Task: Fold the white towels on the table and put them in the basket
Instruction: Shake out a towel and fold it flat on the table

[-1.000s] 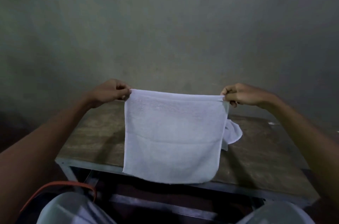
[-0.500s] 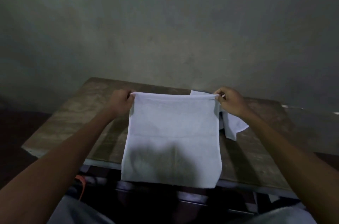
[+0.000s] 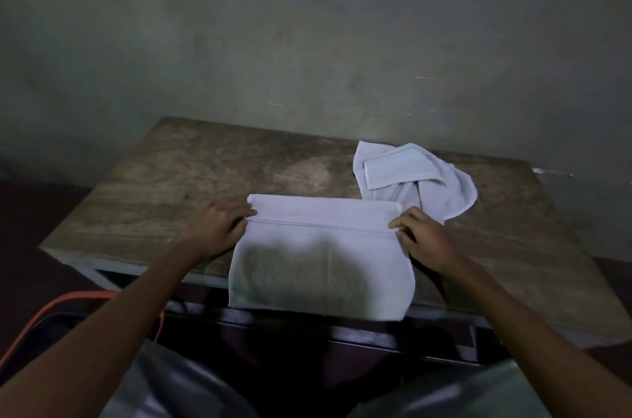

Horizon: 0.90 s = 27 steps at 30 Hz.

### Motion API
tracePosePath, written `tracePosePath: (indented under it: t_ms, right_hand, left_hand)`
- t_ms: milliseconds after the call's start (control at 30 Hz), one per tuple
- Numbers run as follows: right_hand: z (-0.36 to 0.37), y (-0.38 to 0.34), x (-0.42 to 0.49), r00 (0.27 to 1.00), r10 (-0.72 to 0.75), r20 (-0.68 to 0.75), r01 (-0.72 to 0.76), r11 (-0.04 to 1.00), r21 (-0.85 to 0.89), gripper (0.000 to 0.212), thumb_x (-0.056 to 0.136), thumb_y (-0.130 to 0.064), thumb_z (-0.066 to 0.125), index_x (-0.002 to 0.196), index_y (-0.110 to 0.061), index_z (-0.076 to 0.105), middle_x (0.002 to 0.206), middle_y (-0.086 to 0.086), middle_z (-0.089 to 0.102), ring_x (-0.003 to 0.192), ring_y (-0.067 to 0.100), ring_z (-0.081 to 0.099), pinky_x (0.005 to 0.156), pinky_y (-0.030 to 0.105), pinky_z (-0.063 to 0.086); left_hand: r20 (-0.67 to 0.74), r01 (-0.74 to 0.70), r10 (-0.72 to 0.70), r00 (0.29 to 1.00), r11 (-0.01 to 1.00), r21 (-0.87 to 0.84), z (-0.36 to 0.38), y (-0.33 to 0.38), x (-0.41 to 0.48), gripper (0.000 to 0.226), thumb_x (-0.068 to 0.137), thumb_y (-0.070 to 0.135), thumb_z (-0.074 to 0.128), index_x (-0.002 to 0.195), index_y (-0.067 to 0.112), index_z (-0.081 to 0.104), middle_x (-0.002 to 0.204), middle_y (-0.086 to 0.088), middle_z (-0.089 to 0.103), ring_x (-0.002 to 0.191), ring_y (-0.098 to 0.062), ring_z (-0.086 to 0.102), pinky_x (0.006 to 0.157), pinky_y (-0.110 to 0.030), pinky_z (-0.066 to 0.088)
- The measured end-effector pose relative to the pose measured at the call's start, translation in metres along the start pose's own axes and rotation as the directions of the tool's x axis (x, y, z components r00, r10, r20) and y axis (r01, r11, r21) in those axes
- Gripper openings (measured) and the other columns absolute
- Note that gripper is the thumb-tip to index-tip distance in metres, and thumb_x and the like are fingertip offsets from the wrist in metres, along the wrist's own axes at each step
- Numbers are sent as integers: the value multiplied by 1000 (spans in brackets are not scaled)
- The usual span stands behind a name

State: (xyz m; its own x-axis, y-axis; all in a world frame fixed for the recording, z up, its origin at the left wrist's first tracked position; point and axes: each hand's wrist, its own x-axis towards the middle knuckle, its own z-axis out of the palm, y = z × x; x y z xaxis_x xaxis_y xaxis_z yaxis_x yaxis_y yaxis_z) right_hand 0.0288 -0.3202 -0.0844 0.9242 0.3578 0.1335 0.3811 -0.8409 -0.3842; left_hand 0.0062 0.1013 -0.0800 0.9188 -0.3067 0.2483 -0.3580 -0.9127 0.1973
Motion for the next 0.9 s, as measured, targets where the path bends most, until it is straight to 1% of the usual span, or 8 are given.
tracePosePath:
  t_ms: [167, 333, 433, 533, 600, 700, 800, 900]
  right_hand:
    - [0, -7, -20, 999, 42, -30, -40, 997, 70, 25, 92, -21, 53, 115, -22, 63, 108, -8, 51, 89, 11, 57, 79, 31, 50]
    - [1, -18, -65, 956, 277, -98, -235, 920, 315, 14, 87, -17, 61, 96, -27, 65, 89, -6, 62, 76, 10, 58, 72, 29, 47]
    - [13, -27, -96, 887, 448, -115, -366, 832, 418, 12, 87, -13, 59, 90, -25, 62, 84, -4, 64, 82, 20, 62, 73, 32, 46]
    - [22, -34, -118, 864, 480, -153, -390, 829, 401, 10, 84, -17, 63, 90, -23, 67, 87, -4, 62, 92, 23, 60, 82, 37, 47]
    - [25, -34, -121, 857, 496, -139, -420, 829, 370, 13, 85, -25, 64, 96, -25, 70, 96, -1, 62, 102, 25, 54, 93, 44, 43]
    - [28, -32, -117, 838, 543, -48, -491, 790, 368, 22, 84, -40, 60, 105, -37, 68, 103, -2, 59, 112, 26, 48, 102, 48, 34]
    - [28, -35, -111, 829, 559, 27, -506, 729, 461, 20, 71, -61, 51, 88, -57, 63, 100, -10, 56, 113, 19, 45, 106, 48, 30]
    - [23, -40, -107, 795, 600, 90, -538, 628, 562, 20, 67, -61, 57, 79, -50, 68, 102, -13, 58, 114, 15, 47, 109, 46, 26]
  left_hand:
    - [-45, 88, -86, 995, 995, 48, 1, 26, -6, 44, 79, 38, 39, 104, 22, 72, 114, 1, 69, 106, -20, 64, 90, -36, 44]
    - [-137, -157, 142, 980, 982, -107, 34, 102, -7, 32, 80, 26, 53, 105, 17, 70, 112, -5, 69, 106, -22, 63, 89, -36, 46]
    - [-98, -266, 249, 964, 934, -238, 60, 161, -6, 35, 83, 26, 53, 112, 12, 67, 119, -11, 65, 109, -27, 63, 90, -40, 50]
    - [-17, -265, 270, 963, 929, -260, 74, 209, 2, 45, 87, 35, 42, 121, 12, 62, 129, -10, 59, 119, -26, 57, 98, -42, 44]
    - [56, -237, 254, 966, 949, -207, 81, 223, 8, 53, 90, 41, 30, 131, 17, 54, 139, -5, 51, 130, -21, 46, 106, -42, 35]
    - [63, -287, 290, 955, 956, -56, 90, 225, 13, 48, 92, 35, 31, 131, 18, 53, 138, -3, 52, 129, -19, 47, 104, -45, 37]
    - [100, -293, 291, 952, 956, 4, 96, 222, 12, 48, 94, 34, 27, 137, 21, 46, 143, -1, 46, 133, -19, 41, 106, -46, 32]
    - [110, -284, 280, 954, 959, 18, 95, 221, 12, 49, 94, 34, 26, 138, 22, 44, 144, -1, 45, 134, -20, 40, 106, -47, 33]
